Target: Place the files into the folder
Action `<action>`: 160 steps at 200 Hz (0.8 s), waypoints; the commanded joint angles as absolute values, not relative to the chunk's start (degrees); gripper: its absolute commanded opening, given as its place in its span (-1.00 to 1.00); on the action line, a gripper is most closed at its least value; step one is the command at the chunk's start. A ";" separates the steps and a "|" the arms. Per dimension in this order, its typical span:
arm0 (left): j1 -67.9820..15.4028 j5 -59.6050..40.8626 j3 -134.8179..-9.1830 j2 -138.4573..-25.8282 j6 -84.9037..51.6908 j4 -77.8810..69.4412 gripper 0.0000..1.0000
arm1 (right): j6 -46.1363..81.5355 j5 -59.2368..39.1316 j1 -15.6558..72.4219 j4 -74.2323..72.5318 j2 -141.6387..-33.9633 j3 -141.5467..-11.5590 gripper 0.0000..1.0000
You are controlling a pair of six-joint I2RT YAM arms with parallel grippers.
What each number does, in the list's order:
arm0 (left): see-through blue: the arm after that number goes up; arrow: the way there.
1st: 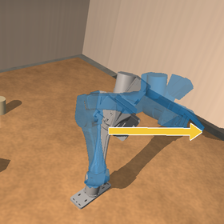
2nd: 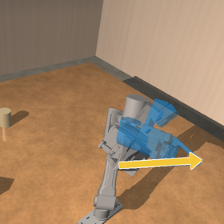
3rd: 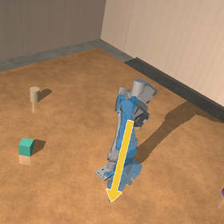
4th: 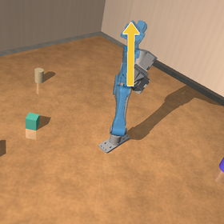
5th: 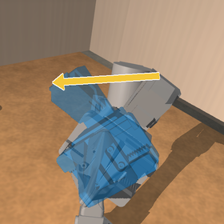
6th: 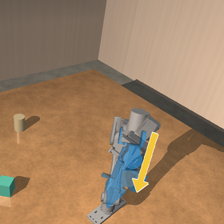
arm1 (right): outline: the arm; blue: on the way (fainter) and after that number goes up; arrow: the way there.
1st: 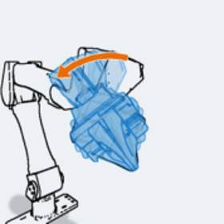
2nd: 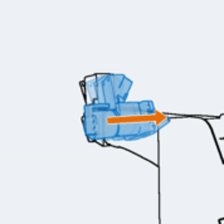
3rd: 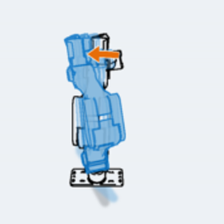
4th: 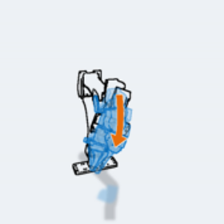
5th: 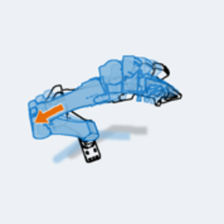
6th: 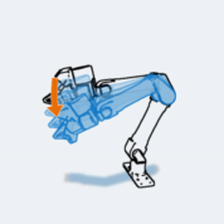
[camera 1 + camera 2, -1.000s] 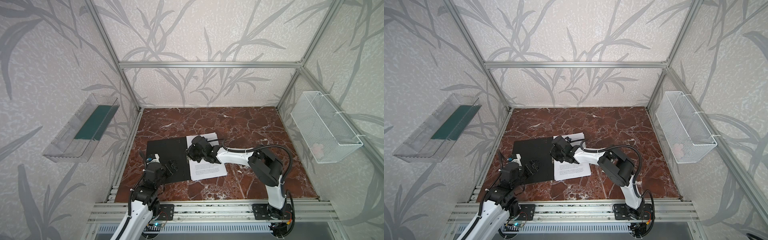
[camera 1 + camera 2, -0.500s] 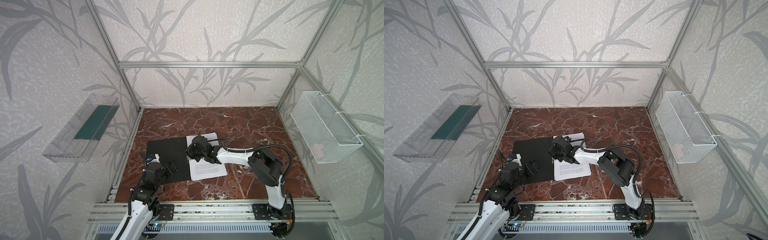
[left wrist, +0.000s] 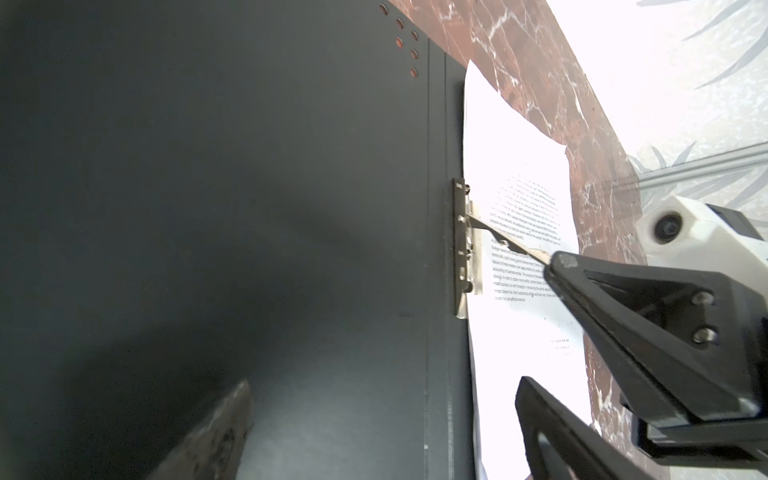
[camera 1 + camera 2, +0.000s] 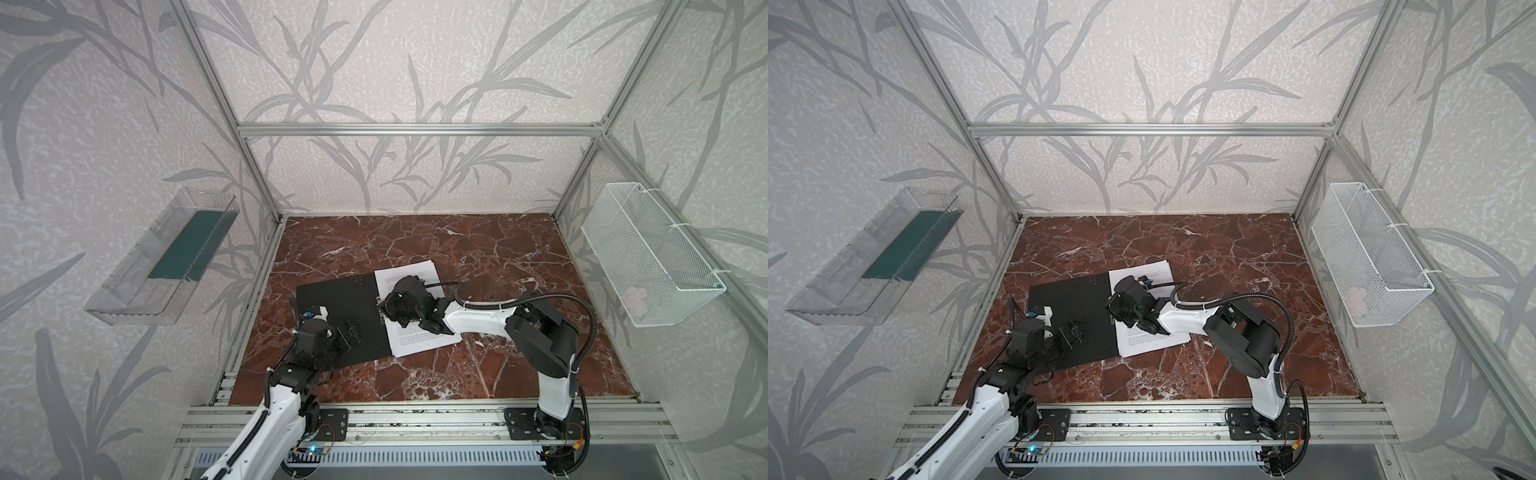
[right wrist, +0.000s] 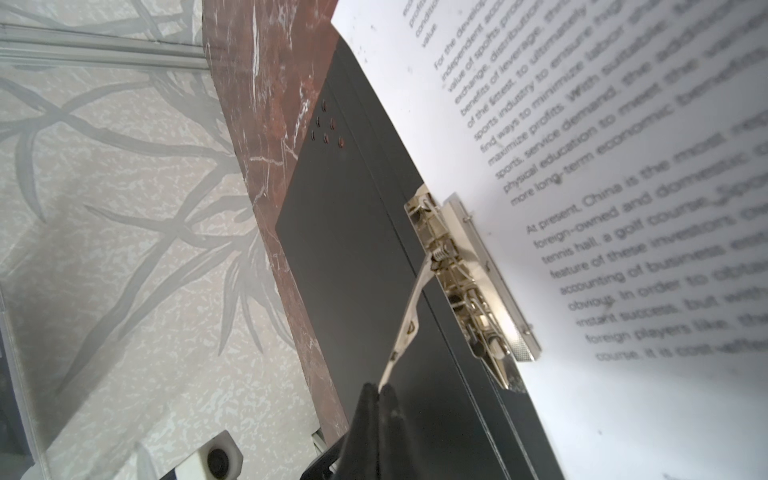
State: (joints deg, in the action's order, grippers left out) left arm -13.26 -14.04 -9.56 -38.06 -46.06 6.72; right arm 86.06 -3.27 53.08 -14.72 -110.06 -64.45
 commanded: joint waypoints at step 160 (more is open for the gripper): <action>-21.80 -15.11 -12.53 -63.95 -50.80 -12.05 0.98 | 70.53 -4.93 45.26 -18.25 -90.37 -38.03 -1.00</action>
